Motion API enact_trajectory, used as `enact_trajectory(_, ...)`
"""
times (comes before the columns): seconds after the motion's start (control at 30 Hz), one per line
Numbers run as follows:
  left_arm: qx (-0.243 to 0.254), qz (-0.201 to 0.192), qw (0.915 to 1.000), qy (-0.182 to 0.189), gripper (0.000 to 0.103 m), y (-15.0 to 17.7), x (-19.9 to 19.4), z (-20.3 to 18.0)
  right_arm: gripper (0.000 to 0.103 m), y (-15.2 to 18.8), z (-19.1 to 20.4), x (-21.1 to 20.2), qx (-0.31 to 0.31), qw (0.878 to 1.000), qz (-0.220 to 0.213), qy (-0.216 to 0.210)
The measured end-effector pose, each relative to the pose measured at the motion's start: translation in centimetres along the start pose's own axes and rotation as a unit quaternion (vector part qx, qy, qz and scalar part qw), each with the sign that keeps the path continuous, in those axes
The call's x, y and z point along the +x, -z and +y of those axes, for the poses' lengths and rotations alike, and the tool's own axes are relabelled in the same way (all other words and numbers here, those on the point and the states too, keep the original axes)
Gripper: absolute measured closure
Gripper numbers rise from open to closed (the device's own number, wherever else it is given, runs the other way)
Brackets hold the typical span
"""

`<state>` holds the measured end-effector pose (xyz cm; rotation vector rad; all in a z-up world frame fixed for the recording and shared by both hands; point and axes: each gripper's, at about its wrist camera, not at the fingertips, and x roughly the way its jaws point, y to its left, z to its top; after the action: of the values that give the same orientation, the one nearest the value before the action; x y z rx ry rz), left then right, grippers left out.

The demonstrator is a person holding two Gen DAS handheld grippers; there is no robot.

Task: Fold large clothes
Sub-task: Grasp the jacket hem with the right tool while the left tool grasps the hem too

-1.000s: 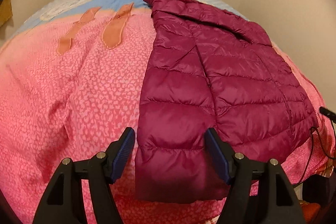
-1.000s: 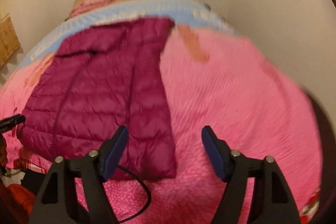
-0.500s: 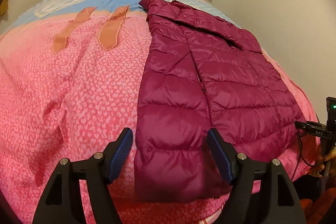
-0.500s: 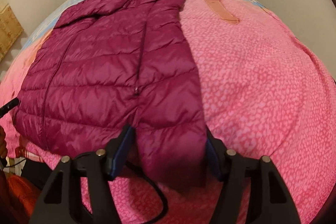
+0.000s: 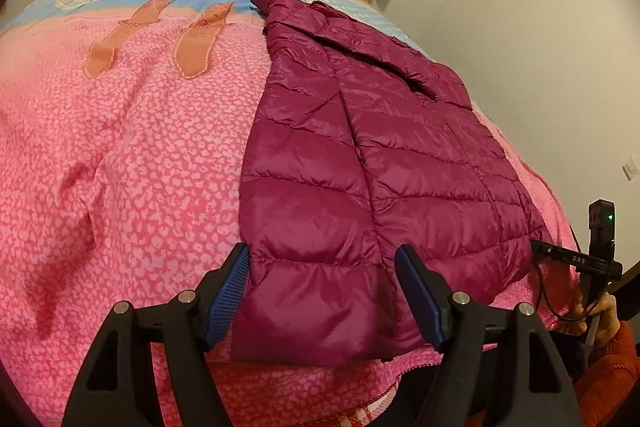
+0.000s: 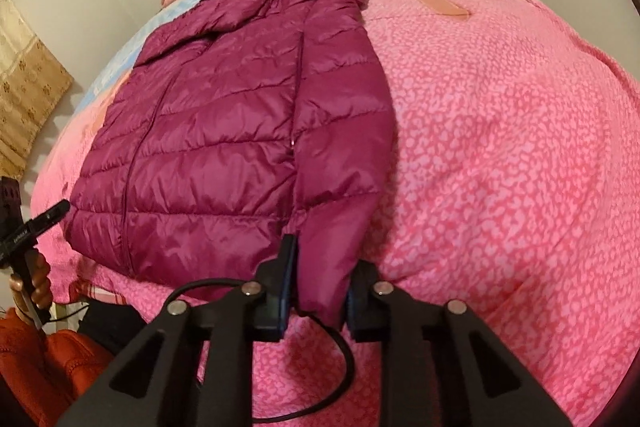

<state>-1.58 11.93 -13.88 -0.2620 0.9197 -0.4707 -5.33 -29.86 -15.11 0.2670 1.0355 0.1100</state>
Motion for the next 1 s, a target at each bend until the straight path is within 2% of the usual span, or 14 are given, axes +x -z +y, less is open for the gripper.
enact_trajectory(0.23,0.006,0.025,0.9996,0.01,0.029,0.3,-0.7,0.5,0.059,0.2,1.0,-0.1,-0.019,1.0,-0.004,-0.004)
enact_trajectory(0.33,0.014,0.025,0.9996,0.005,0.029,0.6,-0.5,0.4,0.059,0.2,1.0,-0.1,-0.018,1.0,-0.007,-0.001)
enact_trajectory(0.4,0.023,0.025,0.9994,-0.001,0.023,0.7,-0.3,0.0,0.064,0.1,1.0,0.0,-0.018,1.0,-0.008,-0.001)
enact_trajectory(0.47,0.04,0.022,0.9989,-0.009,0.016,1.0,0.1,-0.8,0.079,0.1,0.8,0.0,-0.017,1.0,-0.009,0.008)
enact_trajectory(0.63,0.085,0.01,0.995,-0.051,0.015,1.8,0.6,-2.2,0.086,0.1,-0.4,-0.5,0.014,1.0,-0.02,-0.013)
enact_trajectory(0.67,0.089,0.011,0.9948,-0.048,0.017,1.9,0.6,-2.3,0.087,0.1,-0.3,-0.7,0.014,1.0,-0.024,-0.015)
enact_trajectory(0.73,0.081,0.009,0.9961,-0.034,0.049,1.6,0.3,-2.1,0.087,0.1,0.2,-1.2,0.01,0.999,-0.035,-0.021)
enact_trajectory(0.77,0.062,0.012,0.9979,-0.018,0.056,1.3,0.3,-1.6,0.088,0.0,0.4,-1.5,0.007,0.999,-0.041,-0.029)
enact_trajectory(0.8,0.047,0.013,0.9988,-0.007,0.07,1.1,0.3,-1.3,0.088,-0.1,0.7,-1.9,0.006,0.998,-0.047,-0.038)
enact_trajectory(0.83,0.03,0.014,0.9994,0.004,0.078,0.9,0.3,-0.8,0.088,-0.1,0.8,-2.1,0.008,0.998,-0.051,-0.047)
enact_trajectory(0.9,0.012,0.013,0.9997,0.018,0.081,0.8,0.3,-0.4,0.088,-0.4,1.0,-2.7,0.013,0.996,-0.06,-0.067)
enact_trajectory(1.0,0.01,0.006,0.9997,0.02,0.086,0.9,-0.1,-0.5,0.089,-0.8,1.0,-3.3,0.023,0.992,-0.073,-0.096)
